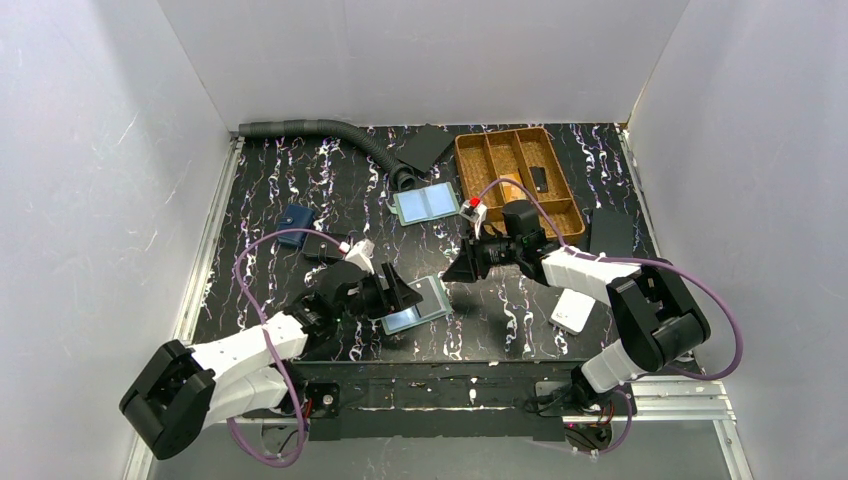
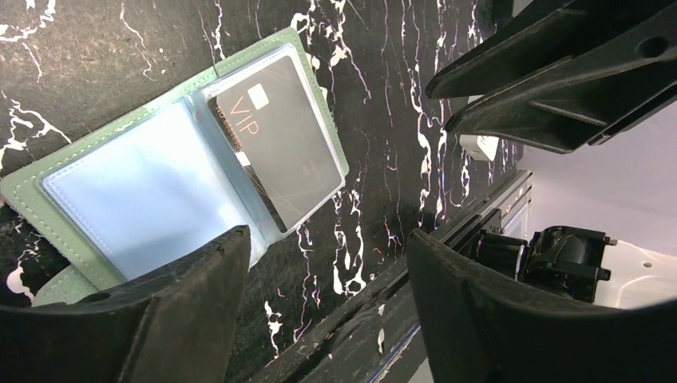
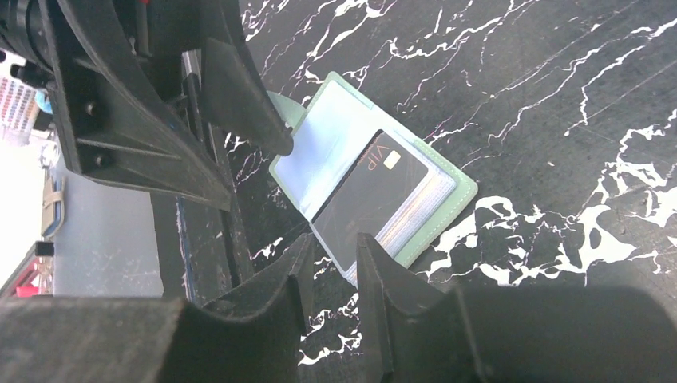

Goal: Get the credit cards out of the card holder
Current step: Remove the credit card from the card holder.

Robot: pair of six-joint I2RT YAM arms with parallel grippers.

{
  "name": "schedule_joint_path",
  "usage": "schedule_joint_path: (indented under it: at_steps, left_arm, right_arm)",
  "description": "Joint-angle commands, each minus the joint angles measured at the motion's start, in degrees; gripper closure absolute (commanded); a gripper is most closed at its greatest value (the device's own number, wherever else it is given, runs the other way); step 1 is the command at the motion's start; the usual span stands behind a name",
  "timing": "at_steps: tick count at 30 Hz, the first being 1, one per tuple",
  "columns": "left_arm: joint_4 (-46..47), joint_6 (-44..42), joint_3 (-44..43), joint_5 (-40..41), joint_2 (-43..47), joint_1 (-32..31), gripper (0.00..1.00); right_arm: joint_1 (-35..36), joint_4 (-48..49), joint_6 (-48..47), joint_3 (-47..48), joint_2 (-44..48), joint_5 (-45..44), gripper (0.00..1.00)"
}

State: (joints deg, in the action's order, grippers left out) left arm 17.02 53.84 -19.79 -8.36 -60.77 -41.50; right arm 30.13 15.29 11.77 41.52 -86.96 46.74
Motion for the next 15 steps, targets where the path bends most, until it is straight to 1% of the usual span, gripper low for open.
schedule_joint_path:
  at_steps: [1, 3, 4, 5, 15]
  left_arm:
    - [1.1, -2.2, 0.7, 1.3, 2.7, -0.2, 0.23]
    - [1.1, -1.6, 1.1, 1.2, 2.9, -0.2, 0.12]
    - [1.1, -1.3, 1.3, 1.2, 3.1, -0.1, 0.04]
    - [1.2, -1.2, 1.5, 0.9, 3.1, -0.1, 0.02]
    - [1.5, 0.2, 3.4, -0.4, 4.4, 0.5, 0.02]
  right_arm:
    - [0.3, 0.0, -4.3, 1.9, -0.1, 4.0, 0.65]
    - [0.3, -0.2, -4.6, 1.9, -0.3, 4.1, 0.64]
    - [0.3, -0.1, -4.6, 1.9, -0.4, 4.1, 0.64]
    - [0.3, -0.1, -4.7, 1.9, -0.4, 4.1, 0.64]
    - [0.3, 0.3, -4.2, 1.8, -1.0, 4.6, 0.64]
